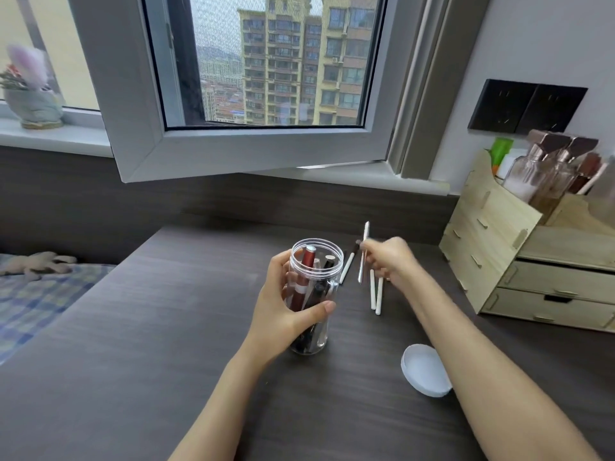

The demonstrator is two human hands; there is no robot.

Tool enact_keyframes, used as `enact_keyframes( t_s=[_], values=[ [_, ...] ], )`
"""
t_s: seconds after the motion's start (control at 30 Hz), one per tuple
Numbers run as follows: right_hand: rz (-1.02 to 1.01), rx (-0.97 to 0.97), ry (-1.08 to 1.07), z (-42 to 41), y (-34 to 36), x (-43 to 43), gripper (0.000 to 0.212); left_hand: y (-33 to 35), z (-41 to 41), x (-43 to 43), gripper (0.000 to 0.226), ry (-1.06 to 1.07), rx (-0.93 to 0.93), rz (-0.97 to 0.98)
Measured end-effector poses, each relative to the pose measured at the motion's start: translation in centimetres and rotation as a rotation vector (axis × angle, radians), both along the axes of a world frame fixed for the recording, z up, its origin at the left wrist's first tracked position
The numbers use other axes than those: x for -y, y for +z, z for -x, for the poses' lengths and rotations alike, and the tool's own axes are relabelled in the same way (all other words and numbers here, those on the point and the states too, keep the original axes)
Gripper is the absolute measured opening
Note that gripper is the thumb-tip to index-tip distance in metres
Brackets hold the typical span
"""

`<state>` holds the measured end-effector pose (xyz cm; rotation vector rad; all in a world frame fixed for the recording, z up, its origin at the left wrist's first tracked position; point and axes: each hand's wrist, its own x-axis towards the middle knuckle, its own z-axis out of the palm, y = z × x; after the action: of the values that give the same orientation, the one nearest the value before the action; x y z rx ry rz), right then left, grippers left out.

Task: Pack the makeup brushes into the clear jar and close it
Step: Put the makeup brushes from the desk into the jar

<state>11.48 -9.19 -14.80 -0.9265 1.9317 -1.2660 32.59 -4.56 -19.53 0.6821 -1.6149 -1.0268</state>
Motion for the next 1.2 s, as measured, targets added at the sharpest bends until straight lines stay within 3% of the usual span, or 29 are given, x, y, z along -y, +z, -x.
enact_keyframes(
  t_s=[0.07,0.17,0.23,0.37,0.47,0.6,0.7,0.77,0.83,0.9,0.97,1.0,1.07,1.2],
  values=[
    [0.312,0.314,0.071,-0.3,2.3,-2.2,0.031,0.0,0.0,0.0,0.069,-0.004,-0.001,0.001],
    [0.681,0.352,0.311,-2.0,5.4,-6.2,0.03,0.1,0.1,-0.1,0.069,-0.005,0.001,0.001],
    [0.745,0.093,0.375,-3.7,6.3,-8.1,0.02,0.2,0.1,-0.2,0.069,-0.003,0.002,0.009],
    [0.624,-0.707,0.404,-6.7,6.5,-9.2,0.014,0.3,0.2,-0.3,0.069,0.001,-0.015,0.015],
    [0.488,-0.904,0.506,-7.7,5.6,-9.2,0.016,0.3,0.1,-0.2,0.071,-0.009,-0.031,0.019],
    [0.375,-0.744,0.7,-7.6,4.3,-9.3,0.021,0.2,0.0,0.0,0.071,-0.019,-0.035,0.03],
    [0.507,-0.215,0.719,-6.1,4.0,-9.4,0.029,0.2,0.0,0.0,0.069,-0.004,-0.02,0.031],
    [0.579,0.057,0.518,-4.4,3.6,-8.6,0.033,0.2,0.0,0.0,0.069,0.003,-0.009,0.031],
    [0.482,0.038,0.175,-2.0,2.5,-6.9,0.03,0.2,0.0,0.0,0.069,0.002,-0.002,0.028],
    [0.186,-0.288,-0.065,0.6,0.5,-5.0,0.026,0.1,0.0,0.0,0.069,-0.005,-0.003,0.021],
    [-0.16,-0.582,-0.121,2.5,-1.7,-3.9,0.03,0.1,0.1,0.0,0.068,-0.011,-0.007,0.016],
    [-0.265,-0.638,-0.11,3.0,-2.4,-3.6,0.035,0.2,0.1,0.0,0.068,-0.01,-0.009,0.016],
    [-0.351,-0.661,-0.068,3.4,-3.3,-3.1,0.042,0.2,0.1,0.0,0.068,-0.011,-0.01,0.012],
    [-0.4,-0.682,-0.042,3.2,-4.0,-2.3,0.033,0.2,0.1,-0.1,0.072,-0.006,0.0,0.01]
  ],
)
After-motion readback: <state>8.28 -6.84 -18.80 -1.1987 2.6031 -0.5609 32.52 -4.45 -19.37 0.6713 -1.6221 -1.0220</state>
